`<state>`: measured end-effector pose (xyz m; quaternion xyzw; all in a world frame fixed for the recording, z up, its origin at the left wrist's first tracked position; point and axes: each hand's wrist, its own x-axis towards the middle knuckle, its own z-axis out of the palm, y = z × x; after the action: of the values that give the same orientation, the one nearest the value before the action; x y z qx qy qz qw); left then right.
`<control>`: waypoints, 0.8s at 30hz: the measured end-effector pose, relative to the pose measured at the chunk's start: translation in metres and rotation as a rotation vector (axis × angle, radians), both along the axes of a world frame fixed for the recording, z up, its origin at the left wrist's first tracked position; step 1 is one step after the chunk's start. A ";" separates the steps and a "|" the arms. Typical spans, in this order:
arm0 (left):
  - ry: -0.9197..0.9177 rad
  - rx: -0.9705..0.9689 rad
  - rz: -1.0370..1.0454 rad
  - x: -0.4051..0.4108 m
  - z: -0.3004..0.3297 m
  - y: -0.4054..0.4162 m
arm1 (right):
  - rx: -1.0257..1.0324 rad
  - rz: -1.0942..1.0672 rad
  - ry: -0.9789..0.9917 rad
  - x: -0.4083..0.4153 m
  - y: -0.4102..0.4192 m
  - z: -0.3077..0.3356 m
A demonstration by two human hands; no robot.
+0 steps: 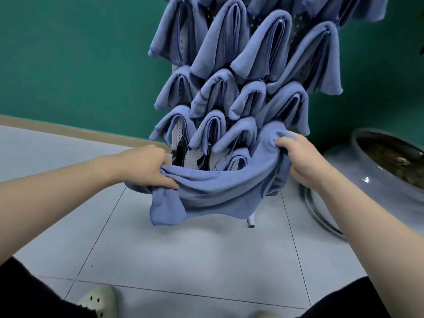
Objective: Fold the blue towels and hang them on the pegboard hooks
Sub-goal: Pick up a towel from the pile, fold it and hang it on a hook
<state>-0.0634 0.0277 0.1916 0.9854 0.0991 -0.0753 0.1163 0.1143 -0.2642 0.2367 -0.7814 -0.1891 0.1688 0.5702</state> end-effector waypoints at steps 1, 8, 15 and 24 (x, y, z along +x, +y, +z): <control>-0.007 -0.001 -0.013 0.001 -0.001 0.001 | -0.033 0.032 -0.015 -0.003 0.003 -0.001; 0.074 0.039 -0.184 0.006 -0.001 -0.008 | -0.334 0.355 -0.286 -0.014 0.013 -0.021; 0.129 -0.181 -0.159 0.013 -0.002 -0.017 | -0.417 0.409 -0.387 -0.004 0.025 -0.038; 0.003 -0.085 -0.192 0.009 0.012 -0.023 | -0.505 0.405 -0.376 -0.023 0.040 -0.046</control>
<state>-0.0545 0.0046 0.2031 0.9844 0.0011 -0.0915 0.1501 0.0908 -0.2244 0.1903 -0.8616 -0.3936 0.1728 0.2699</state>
